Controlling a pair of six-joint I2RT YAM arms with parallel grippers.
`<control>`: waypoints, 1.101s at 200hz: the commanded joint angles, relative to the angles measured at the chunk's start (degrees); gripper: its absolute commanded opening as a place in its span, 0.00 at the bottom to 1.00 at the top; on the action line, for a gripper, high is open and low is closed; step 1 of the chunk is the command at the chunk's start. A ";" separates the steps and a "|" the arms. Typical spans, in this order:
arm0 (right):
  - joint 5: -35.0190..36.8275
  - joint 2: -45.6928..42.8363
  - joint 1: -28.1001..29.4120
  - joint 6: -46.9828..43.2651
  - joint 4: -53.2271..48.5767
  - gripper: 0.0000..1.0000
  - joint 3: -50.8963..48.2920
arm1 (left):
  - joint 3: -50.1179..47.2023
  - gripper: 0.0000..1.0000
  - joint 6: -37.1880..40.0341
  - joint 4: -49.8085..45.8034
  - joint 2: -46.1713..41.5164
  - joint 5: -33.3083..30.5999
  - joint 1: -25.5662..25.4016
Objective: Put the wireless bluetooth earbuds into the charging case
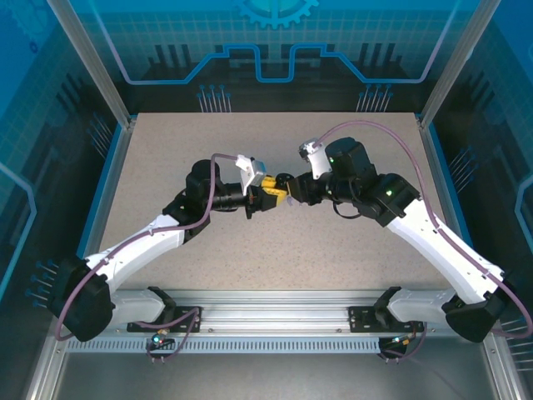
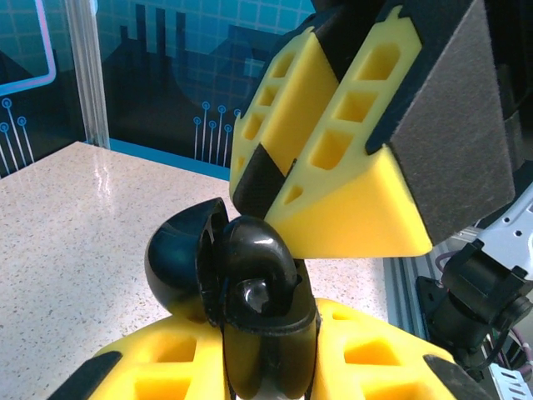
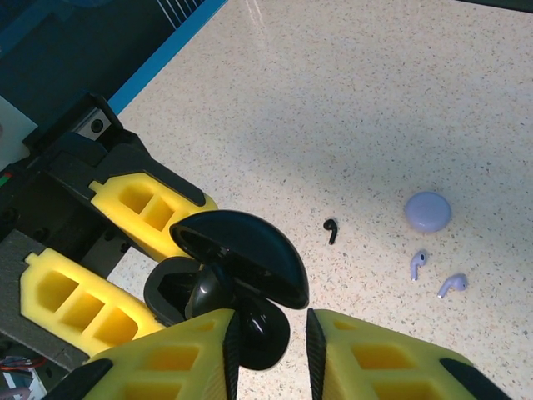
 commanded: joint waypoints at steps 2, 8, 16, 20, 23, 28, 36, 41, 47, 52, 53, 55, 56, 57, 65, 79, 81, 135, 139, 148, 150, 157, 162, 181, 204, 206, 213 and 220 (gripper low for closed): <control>-0.41 0.61 -0.46 -0.63 -2.04 0.30 2.24 | 1.27 0.11 0.25 1.66 -1.57 3.02 -0.35; -0.93 0.67 -0.44 -0.80 -2.03 0.30 2.28 | 1.31 0.11 0.28 1.62 -1.56 3.09 -0.35; -1.67 0.79 -0.50 -1.05 -2.03 0.31 2.52 | 1.39 0.11 0.38 1.55 -1.44 3.46 -0.33; -1.98 0.89 -0.47 -1.16 -2.11 0.31 2.66 | 1.40 0.11 0.47 1.49 -1.48 3.73 -0.36; -2.10 0.95 -0.48 -1.28 -2.20 0.31 2.78 | 1.38 0.11 0.48 1.56 -1.48 3.94 -0.30; -2.30 1.00 -0.49 -1.46 -2.53 0.32 2.94 | 1.38 0.11 0.55 1.40 -1.48 4.09 -0.29; -2.31 1.25 -0.36 -1.73 -3.15 0.32 3.45 | 1.47 0.11 0.48 1.31 -1.48 4.03 -0.35; -2.17 1.40 -0.39 -1.82 -3.46 0.32 3.54 | 1.52 0.11 0.56 1.10 -1.48 3.91 -0.37; -1.99 1.51 -0.44 -1.97 -3.72 0.32 3.71 | 1.52 0.11 0.67 1.07 -1.48 3.90 -0.31; -1.91 1.60 -0.39 -2.04 -3.99 0.32 3.81 | 1.58 0.11 0.61 1.08 -1.47 3.70 -0.38; -1.85 1.56 -0.41 -2.05 -4.07 0.32 3.86 | 1.54 0.11 0.59 1.06 -1.47 3.67 -0.33; -1.80 1.58 -0.36 -2.09 -4.16 0.33 3.89 | 1.55 0.11 0.57 1.09 -1.48 3.58 -0.30; -1.74 1.55 -0.36 -2.07 -4.24 0.33 3.89 | 1.52 0.11 0.53 1.11 -1.43 3.56 -0.34; -1.72 1.58 -0.40 -2.10 -4.27 0.33 3.90 | 1.56 0.11 0.50 1.12 -1.41 3.51 -0.36; -1.46 1.60 -0.28 -2.19 -4.63 0.34 3.92 | 1.64 0.11 0.48 1.01 -1.35 3.14 -0.38; -0.71 1.33 -0.26 -2.22 -5.07 0.34 3.93 | 1.58 0.11 0.32 0.96 -1.22 2.04 -0.31; -0.48 1.23 -0.30 -2.22 -5.14 0.34 3.97 | 1.58 0.11 0.26 0.96 -1.22 1.76 -0.34; 6.80 -2.87 -0.50 -0.67 -3.42 0.40 1.60 | 0.50 0.10 -1.43 -0.43 -1.32 -4.57 1.10; 7.70 -3.10 -0.52 -0.31 -3.55 0.40 1.39 | 0.37 0.10 -1.64 -0.55 -1.43 -4.75 1.38; 9.66 -3.33 -0.82 0.51 -3.99 0.40 1.03 | -0.12 0.10 -2.27 -0.50 -1.73 -4.88 2.08; 9.96 -3.31 -0.93 0.68 -4.10 0.41 0.94 | -0.31 0.10 -2.49 -0.42 -1.85 -4.82 2.26; 10.99 -3.31 -1.32 1.25 -4.52 0.41 0.62 | -0.91 0.10 -2.96 -0.18 -2.34 -4.89 2.87; 11.47 -3.31 -1.70 1.73 -4.78 0.41 0.37 | -1.37 0.10 -3.18 -0.11 -2.78 -4.89 3.24; 11.37 -2.60 -3.55 3.03 -5.53 0.41 -0.85 | -3.11 0.10 -4.00 -0.41 -4.62 -5.24 4.94; 6.87 -0.24 -6.42 3.43 -5.14 0.42 -2.58 | -5.50 0.10 -5.84 -0.70 -8.16 -5.25 7.24; 6.30 0.01 -6.55 3.26 -4.96 0.42 -2.71 | -5.70 0.10 -6.00 -0.75 -8.53 -5.25 7.43; 5.01 0.89 -7.02 2.78 -4.09 0.43 -3.58 | -6.52 0.10 -6.38 -0.93 -9.66 -5.24 8.06; 3.91 1.89 -7.19 2.33 -3.08 0.44 -4.35 | -7.25 0.10 -6.63 -1.35 -10.89 -5.34 8.55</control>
